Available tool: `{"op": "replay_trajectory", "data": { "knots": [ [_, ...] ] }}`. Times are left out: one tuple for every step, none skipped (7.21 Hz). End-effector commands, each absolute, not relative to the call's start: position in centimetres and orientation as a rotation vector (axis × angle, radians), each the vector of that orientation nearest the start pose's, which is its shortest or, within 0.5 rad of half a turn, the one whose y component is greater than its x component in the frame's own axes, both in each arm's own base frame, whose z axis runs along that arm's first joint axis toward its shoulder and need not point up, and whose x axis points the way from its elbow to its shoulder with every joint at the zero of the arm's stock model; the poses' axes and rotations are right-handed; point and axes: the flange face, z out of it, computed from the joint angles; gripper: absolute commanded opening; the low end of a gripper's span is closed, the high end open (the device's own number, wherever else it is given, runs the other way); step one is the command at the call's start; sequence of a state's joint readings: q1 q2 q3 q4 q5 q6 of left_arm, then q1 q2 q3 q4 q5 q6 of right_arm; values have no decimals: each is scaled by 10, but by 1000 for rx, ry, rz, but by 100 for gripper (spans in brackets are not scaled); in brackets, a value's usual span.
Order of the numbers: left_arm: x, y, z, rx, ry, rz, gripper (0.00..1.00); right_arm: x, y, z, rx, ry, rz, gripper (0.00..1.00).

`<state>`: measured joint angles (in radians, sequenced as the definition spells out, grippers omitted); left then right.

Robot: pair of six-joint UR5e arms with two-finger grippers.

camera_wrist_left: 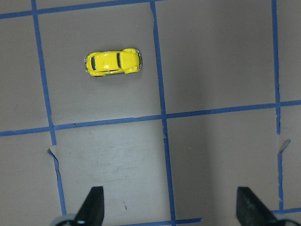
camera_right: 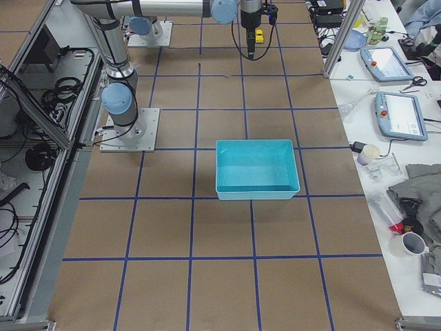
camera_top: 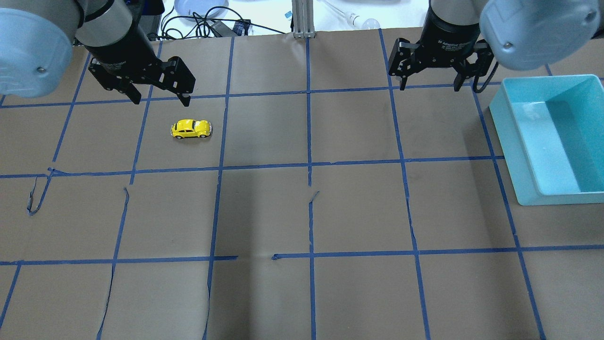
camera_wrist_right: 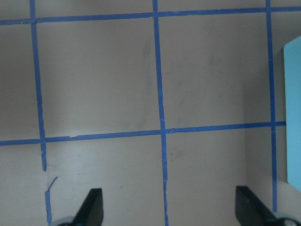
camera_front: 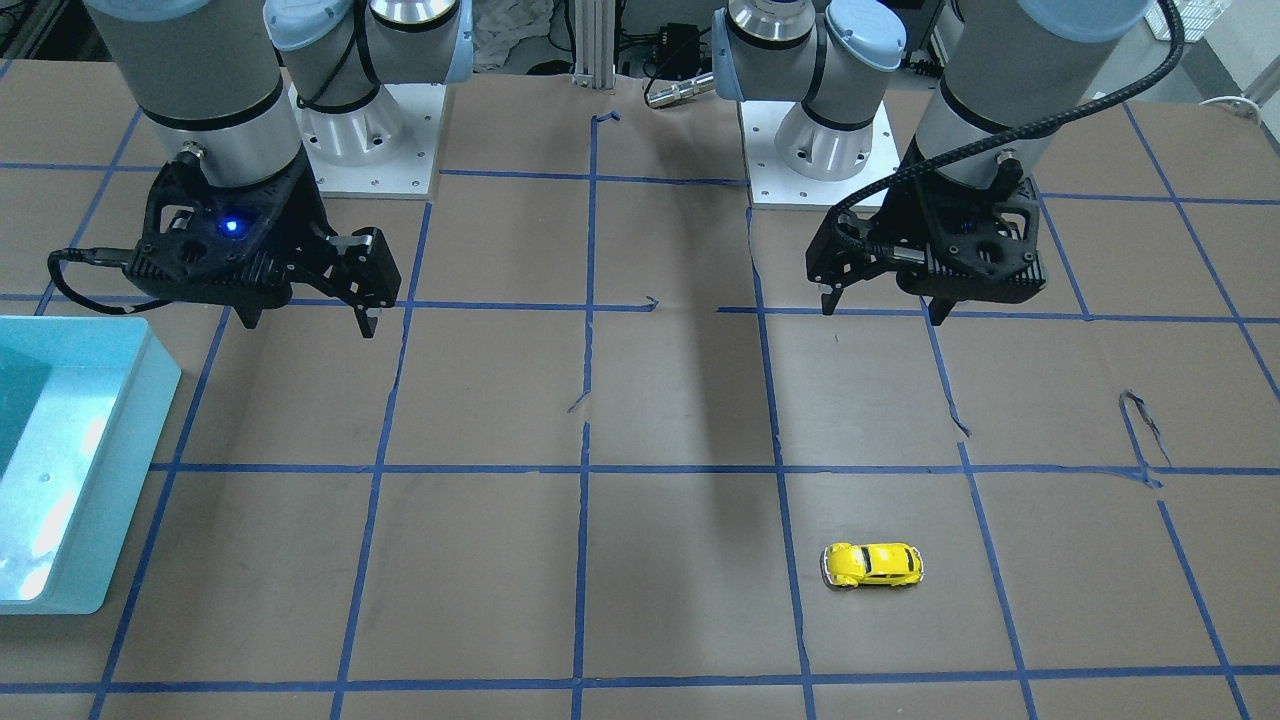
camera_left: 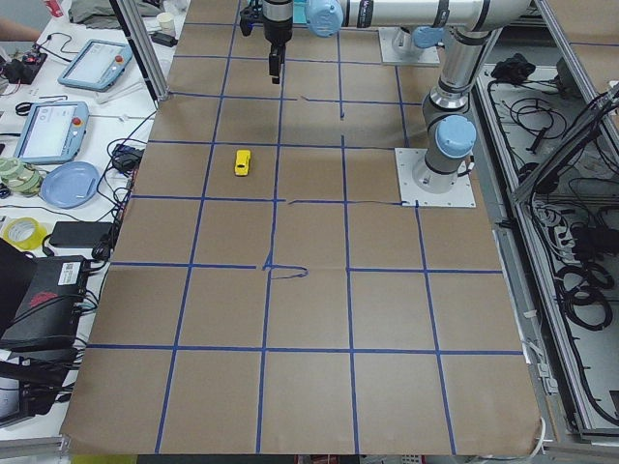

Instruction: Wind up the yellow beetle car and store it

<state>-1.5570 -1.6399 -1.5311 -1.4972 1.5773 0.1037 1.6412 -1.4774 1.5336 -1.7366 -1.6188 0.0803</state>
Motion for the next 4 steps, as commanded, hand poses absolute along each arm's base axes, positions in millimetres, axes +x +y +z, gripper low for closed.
{"op": "replay_trajectory", "data": {
  "knots": [
    [-125, -528, 479, 141, 3129, -67, 100, 172, -541, 451, -66, 3103, -127, 100],
    [-124, -528, 479, 148, 3127, -66, 100, 172, -537, 457, -66, 3117, -130, 100],
    [-123, -527, 482, 120, 3125, -73, 100, 170, -537, 456, -63, 3123, -143, 100],
    [-123, -536, 476, 67, 3127, -100, 100, 171, -543, 452, -52, 3103, -138, 100]
  ]
}}
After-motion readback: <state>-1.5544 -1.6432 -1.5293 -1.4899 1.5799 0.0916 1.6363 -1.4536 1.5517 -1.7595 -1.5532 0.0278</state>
